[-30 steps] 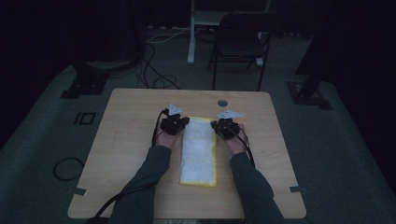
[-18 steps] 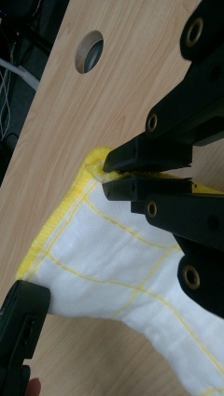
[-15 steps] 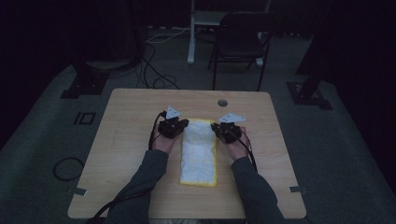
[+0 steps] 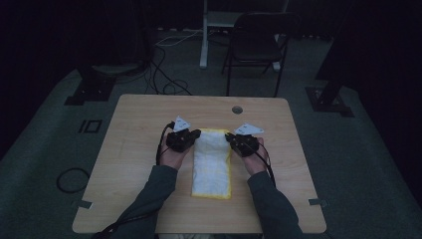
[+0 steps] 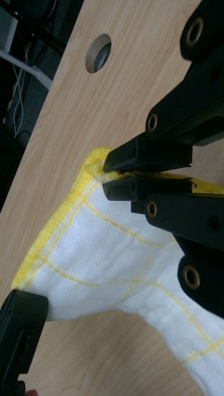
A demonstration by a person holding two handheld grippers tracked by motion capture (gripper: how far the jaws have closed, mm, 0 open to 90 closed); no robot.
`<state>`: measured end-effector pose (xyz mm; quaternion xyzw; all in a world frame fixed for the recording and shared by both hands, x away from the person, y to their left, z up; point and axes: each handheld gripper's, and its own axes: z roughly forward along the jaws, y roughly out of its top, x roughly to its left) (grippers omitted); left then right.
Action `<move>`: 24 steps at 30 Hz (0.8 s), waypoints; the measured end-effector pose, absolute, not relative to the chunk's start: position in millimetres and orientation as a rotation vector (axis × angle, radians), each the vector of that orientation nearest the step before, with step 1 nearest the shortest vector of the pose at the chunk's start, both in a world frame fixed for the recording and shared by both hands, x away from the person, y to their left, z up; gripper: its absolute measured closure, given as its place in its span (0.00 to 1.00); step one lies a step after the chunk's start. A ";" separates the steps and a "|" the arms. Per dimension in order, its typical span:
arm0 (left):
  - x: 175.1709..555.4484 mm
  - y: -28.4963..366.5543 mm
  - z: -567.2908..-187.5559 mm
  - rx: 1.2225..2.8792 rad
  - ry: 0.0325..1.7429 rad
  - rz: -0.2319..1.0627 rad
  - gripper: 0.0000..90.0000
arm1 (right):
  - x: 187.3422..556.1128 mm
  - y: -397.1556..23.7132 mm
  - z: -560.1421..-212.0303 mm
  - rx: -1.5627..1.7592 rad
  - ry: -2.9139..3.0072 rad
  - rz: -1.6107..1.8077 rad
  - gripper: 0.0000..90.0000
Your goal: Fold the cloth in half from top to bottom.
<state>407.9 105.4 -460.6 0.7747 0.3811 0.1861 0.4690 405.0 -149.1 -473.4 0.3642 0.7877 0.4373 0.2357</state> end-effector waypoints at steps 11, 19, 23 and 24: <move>389.6 112.6 -459.9 1.878 0.918 0.454 0.97 | 385.0 -147.3 -469.6 0.943 2.169 1.223 0.95; 379.3 116.1 -465.6 1.881 0.916 0.435 0.97 | 375.9 -145.3 -473.8 0.924 2.186 1.222 0.95; 374.7 116.5 -467.8 1.879 0.910 0.425 0.97 | 373.5 -146.0 -476.2 0.929 2.189 1.220 0.95; 373.7 116.3 -468.1 1.876 0.913 0.422 0.97 | 372.5 -146.2 -476.8 0.931 2.193 1.219 0.95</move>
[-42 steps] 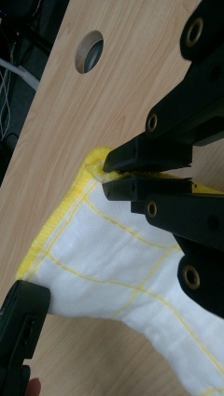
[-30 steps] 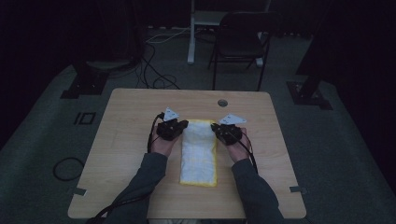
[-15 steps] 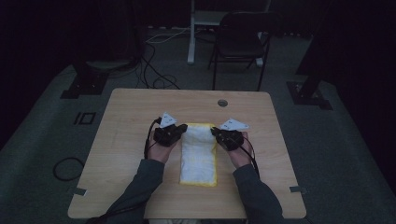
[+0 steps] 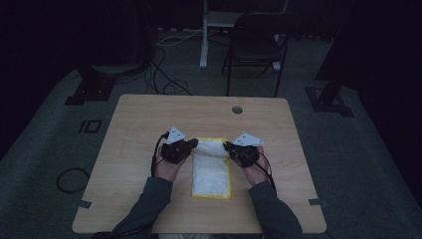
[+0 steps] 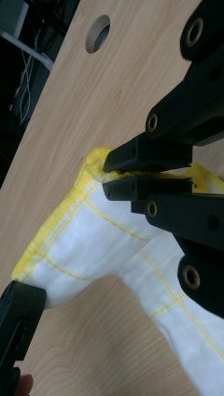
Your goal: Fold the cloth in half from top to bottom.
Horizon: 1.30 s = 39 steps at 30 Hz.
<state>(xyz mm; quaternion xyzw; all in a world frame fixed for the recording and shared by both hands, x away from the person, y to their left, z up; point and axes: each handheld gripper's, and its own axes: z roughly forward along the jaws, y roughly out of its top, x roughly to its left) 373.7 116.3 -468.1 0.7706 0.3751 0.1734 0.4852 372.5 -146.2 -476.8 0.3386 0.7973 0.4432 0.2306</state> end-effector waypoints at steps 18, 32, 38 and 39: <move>356.1 116.4 -473.6 1.862 0.909 0.393 0.97 | 359.8 -148.4 -486.4 0.937 2.208 1.232 0.95; 342.6 117.1 -480.6 1.868 0.906 0.372 0.97 | 347.9 -149.4 -496.3 0.936 2.229 1.235 0.95; 336.2 119.0 -483.6 1.870 0.908 0.363 0.97 | 343.5 -149.3 -496.1 0.932 2.228 1.243 0.95; 335.3 119.2 -483.8 1.871 0.908 0.362 0.97 | 342.4 -149.2 -495.9 0.930 2.228 1.242 0.95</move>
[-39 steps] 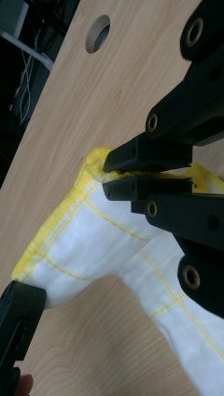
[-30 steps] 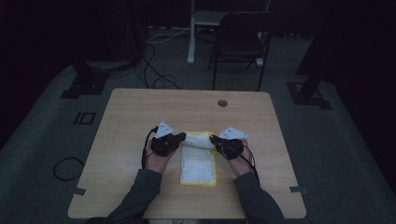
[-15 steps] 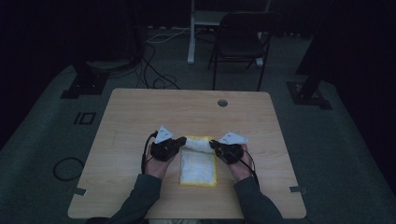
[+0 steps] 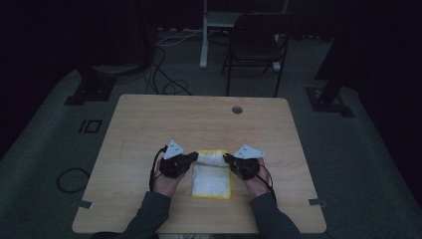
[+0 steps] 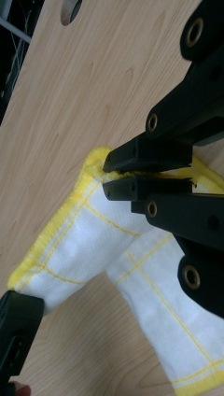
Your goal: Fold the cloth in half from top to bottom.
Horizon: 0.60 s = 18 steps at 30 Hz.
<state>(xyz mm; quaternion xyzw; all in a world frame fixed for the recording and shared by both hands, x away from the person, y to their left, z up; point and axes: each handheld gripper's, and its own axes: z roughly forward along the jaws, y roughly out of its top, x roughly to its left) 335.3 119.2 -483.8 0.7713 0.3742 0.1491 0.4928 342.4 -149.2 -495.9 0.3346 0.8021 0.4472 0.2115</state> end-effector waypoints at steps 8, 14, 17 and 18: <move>327.4 120.8 -483.4 1.864 0.902 0.352 0.97 | 335.0 -150.2 -496.0 0.928 2.223 1.263 0.95; 323.5 120.5 -478.1 1.852 0.888 0.355 0.97 | 331.3 -151.9 -491.2 0.923 2.206 1.277 0.95; 321.2 120.7 -476.5 1.848 0.884 0.354 0.97 | 329.4 -152.9 -488.4 0.916 2.198 1.285 0.95; 319.6 120.6 -476.7 1.851 0.882 0.351 0.97 | 328.4 -153.1 -487.9 0.914 2.197 1.286 0.95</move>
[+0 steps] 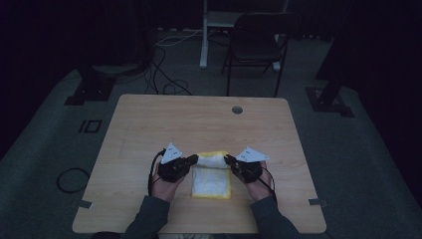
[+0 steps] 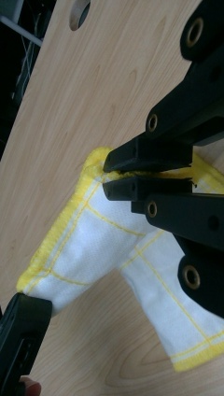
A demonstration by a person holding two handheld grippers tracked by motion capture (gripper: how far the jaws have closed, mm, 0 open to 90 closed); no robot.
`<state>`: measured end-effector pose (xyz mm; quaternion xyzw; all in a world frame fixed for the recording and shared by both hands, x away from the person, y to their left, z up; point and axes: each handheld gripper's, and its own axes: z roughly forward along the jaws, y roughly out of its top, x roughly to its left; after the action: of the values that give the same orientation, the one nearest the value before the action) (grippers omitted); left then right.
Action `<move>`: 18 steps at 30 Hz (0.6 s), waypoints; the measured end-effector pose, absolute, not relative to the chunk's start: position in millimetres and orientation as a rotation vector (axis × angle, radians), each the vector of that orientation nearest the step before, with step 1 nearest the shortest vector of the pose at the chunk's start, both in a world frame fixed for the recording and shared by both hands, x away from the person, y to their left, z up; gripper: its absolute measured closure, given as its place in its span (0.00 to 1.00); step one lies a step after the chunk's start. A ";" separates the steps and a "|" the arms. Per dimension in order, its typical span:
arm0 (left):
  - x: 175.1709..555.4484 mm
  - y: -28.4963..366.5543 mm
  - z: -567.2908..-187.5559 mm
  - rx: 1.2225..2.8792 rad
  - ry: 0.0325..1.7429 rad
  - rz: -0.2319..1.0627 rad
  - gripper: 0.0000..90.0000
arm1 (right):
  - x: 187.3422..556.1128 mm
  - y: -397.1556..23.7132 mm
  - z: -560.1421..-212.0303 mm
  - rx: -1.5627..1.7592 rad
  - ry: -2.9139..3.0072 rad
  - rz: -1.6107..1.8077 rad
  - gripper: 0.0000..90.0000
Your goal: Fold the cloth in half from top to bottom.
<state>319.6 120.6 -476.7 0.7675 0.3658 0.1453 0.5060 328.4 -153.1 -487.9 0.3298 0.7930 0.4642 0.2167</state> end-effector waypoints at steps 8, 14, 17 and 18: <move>310.7 122.0 -491.9 1.875 0.899 0.321 0.97 | 317.4 -152.7 -500.8 0.929 2.222 1.280 0.95; 307.4 123.4 -500.9 1.886 0.913 0.304 0.97 | 312.2 -151.2 -508.5 0.947 2.242 1.273 0.95; 306.3 122.6 -503.6 1.892 0.914 0.296 0.97 | 309.7 -152.4 -510.9 0.960 2.244 1.275 0.95; 305.9 122.4 -504.3 1.896 0.913 0.296 0.97 | 309.4 -152.9 -511.5 0.962 2.242 1.278 0.95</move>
<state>305.9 122.4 -504.3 0.7794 0.3755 0.1216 0.4865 309.4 -152.9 -511.5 0.3426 0.7988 0.4555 0.1925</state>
